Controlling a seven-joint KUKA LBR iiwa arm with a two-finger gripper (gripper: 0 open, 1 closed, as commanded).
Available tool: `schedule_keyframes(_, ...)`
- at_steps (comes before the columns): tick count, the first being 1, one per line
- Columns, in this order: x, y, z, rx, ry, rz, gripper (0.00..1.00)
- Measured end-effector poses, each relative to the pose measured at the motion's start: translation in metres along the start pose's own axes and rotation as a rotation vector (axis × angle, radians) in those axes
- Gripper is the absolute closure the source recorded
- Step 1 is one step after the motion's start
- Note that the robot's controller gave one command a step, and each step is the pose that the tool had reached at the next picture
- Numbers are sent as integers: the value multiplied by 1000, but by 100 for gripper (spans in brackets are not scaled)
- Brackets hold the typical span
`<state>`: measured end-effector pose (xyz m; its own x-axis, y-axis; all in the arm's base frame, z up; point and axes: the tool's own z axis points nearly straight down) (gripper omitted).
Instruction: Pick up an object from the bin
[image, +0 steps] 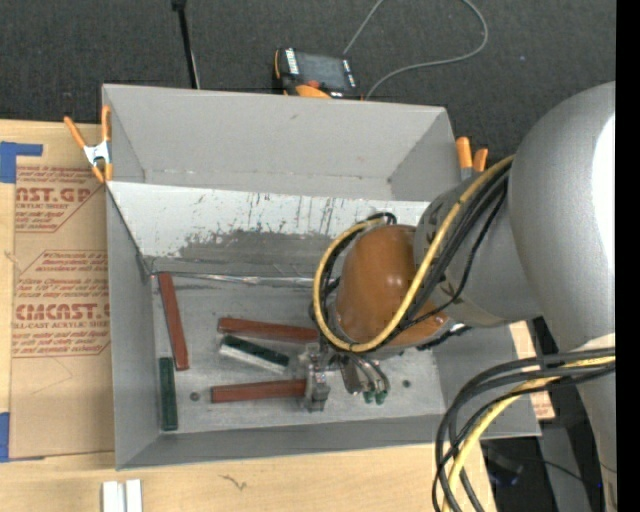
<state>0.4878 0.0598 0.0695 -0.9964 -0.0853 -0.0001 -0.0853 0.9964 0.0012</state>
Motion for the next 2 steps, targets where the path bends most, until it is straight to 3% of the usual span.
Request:
schedule_keyframes(1,6,-55,0,2,2,269,100)
schedule_keyframes(2,-64,18,-5,-2,-2,513,100)
